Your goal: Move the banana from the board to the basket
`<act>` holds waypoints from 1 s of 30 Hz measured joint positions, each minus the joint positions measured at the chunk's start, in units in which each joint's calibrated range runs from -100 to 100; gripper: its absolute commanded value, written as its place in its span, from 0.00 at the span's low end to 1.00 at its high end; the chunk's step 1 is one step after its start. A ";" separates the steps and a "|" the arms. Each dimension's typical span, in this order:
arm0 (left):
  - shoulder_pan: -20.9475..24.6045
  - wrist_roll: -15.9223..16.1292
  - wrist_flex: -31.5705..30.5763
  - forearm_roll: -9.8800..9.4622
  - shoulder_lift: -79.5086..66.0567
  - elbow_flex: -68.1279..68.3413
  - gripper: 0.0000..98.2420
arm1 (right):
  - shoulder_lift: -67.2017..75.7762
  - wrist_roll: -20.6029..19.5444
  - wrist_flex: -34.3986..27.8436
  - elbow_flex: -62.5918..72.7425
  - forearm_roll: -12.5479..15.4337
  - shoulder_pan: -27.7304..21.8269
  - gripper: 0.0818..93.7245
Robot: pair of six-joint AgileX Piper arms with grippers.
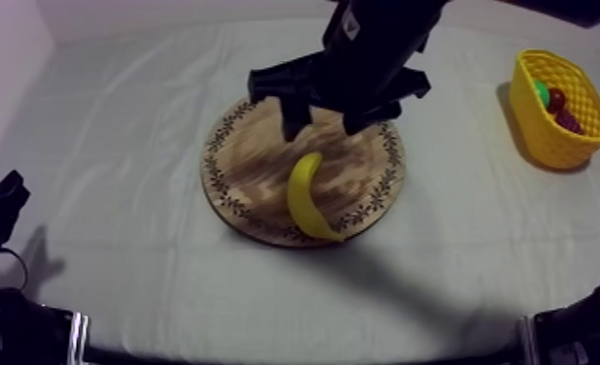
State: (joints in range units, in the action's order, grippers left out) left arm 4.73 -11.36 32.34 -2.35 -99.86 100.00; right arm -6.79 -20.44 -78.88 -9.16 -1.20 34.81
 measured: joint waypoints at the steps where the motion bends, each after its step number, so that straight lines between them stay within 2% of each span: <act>1: 0.00 0.00 0.00 0.00 0.00 0.00 0.00 | -0.40 -0.16 0.20 -0.05 0.00 0.09 0.72; 6: 0.00 0.00 0.00 0.00 0.00 0.00 0.00 | -3.20 -1.17 0.48 -0.05 0.11 0.30 0.75; 18: 0.00 0.00 0.00 0.00 0.00 0.00 0.00 | -15.08 -3.72 4.10 2.29 0.35 0.40 0.73; 30: 0.00 0.00 0.00 0.00 0.00 0.00 0.00 | -27.12 -5.06 5.18 5.98 -1.01 0.27 0.69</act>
State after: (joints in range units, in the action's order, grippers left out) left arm 4.73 -11.36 32.34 -2.35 -99.86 100.00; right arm -33.90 -25.51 -73.70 -3.18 -2.21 35.08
